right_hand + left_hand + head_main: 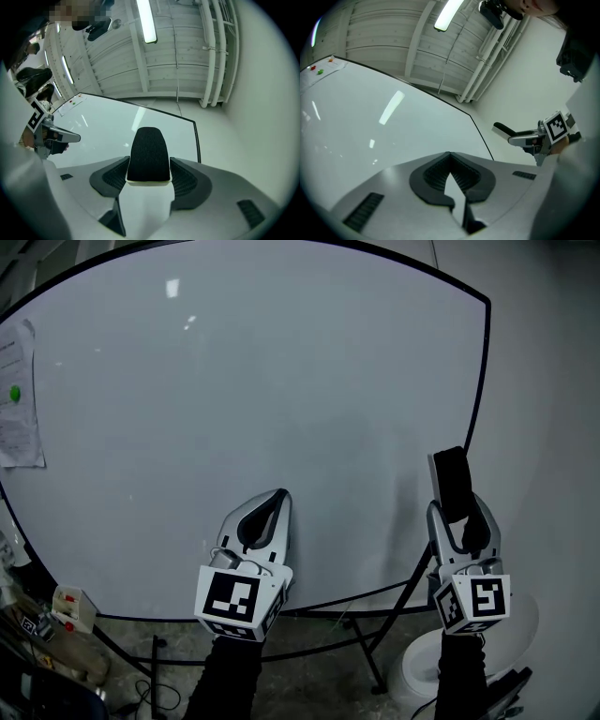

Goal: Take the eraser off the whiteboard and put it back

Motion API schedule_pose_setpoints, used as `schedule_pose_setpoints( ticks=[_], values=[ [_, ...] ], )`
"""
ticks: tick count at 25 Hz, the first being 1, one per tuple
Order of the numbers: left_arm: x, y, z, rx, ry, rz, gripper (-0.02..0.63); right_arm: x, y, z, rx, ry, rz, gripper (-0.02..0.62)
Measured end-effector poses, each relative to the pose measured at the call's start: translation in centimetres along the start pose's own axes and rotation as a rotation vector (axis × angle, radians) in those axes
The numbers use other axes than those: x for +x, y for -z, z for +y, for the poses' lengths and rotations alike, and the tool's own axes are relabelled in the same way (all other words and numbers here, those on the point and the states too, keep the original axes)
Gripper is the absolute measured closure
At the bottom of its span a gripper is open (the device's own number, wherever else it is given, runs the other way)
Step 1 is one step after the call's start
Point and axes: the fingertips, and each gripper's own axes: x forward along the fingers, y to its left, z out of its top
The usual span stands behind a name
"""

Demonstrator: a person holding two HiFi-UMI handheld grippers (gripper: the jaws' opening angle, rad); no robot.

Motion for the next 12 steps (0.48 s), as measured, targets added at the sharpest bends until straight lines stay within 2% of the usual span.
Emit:
schedule_pose_setpoints(
  ticks=[8,12],
  values=[
    [4.7,1.6,-8.0,0.016,-0.015,0.016,0.600,0.1,6.1,-5.1,0.067,-0.059,0.023,0.318],
    [5.6,2.6,-9.6,0.023,-0.037,0.060,0.600,-0.7,9.4,-6.4,0.099,-0.077,0.072,0.318]
  ],
)
